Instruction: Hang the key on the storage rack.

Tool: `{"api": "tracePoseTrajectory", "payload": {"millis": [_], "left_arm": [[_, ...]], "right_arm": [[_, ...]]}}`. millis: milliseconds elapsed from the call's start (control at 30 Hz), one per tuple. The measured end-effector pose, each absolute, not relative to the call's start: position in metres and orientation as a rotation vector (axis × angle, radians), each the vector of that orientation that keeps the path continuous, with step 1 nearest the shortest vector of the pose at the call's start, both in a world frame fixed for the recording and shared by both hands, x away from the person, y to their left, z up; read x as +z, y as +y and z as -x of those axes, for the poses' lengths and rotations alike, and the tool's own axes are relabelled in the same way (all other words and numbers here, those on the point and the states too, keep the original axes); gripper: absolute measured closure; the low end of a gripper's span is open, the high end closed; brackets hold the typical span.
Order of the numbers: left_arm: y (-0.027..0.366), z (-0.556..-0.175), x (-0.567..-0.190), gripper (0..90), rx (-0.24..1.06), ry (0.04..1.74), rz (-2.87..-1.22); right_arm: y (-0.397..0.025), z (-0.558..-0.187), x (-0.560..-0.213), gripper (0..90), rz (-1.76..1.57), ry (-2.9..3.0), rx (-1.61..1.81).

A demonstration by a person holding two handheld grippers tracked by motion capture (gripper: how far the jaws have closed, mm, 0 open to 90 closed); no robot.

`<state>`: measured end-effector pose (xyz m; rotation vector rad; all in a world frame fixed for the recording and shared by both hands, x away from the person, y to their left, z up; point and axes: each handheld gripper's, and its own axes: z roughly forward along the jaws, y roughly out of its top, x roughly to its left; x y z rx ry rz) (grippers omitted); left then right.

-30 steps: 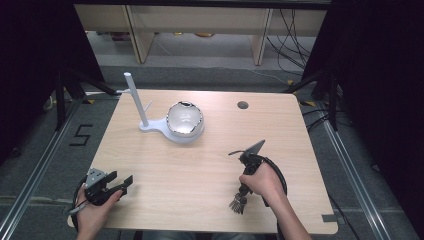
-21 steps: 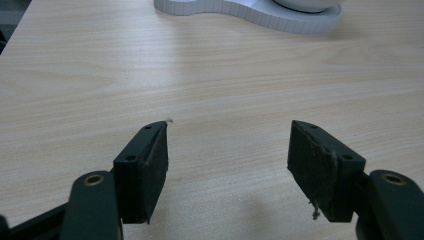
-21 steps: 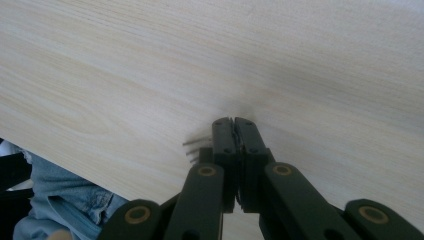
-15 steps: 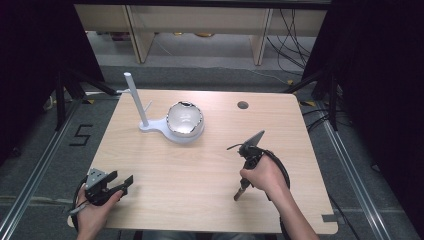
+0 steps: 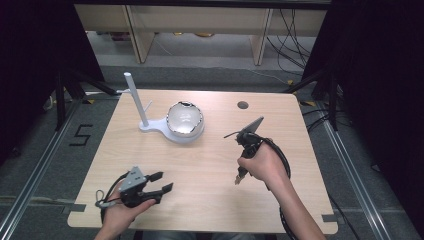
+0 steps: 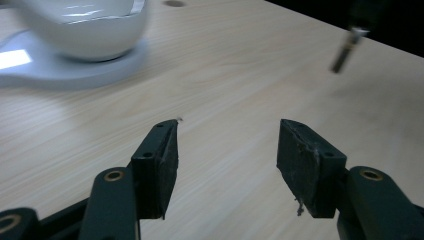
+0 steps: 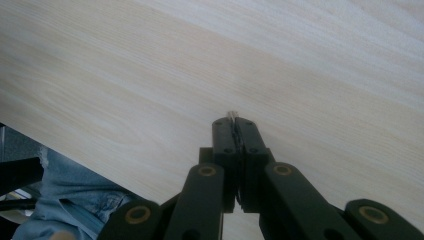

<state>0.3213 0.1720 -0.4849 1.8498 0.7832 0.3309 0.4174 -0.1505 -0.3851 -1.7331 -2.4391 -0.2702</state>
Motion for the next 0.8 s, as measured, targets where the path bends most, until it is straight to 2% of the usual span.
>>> {"api": "tracePoseTrajectory", "payload": {"millis": [33, 233, 400, 533, 667, 800], "left_arm": [[0.172, -0.321, -0.485, 40.1, 0.331, 0.783, -1.850], [0.117, -0.335, -0.473, 36.0, 0.273, 0.592, -1.955], [0.097, -0.347, -0.471, 34.4, 0.251, 0.562, -1.912], [0.084, -0.349, -0.470, 39.7, 0.241, 0.523, -1.888], [0.075, -0.352, -0.468, 41.9, 0.277, 0.503, -1.871], [0.065, -0.355, -0.472, 42.3, 0.248, 0.522, -1.867]], "right_arm": [[-0.150, -0.417, -0.385, 89.5, 1.733, -2.439, -0.270], [-0.137, -0.418, -0.371, 89.4, 1.716, -2.449, -0.287], [-0.126, -0.419, -0.365, 89.4, 1.695, -2.479, -0.304], [-0.116, -0.419, -0.361, 89.4, 1.674, -2.490, -0.309], [-0.107, -0.419, -0.358, 89.4, 1.657, -2.524, -0.327], [-0.103, -0.420, -0.355, 89.4, 1.616, -2.543, -0.330]]}}
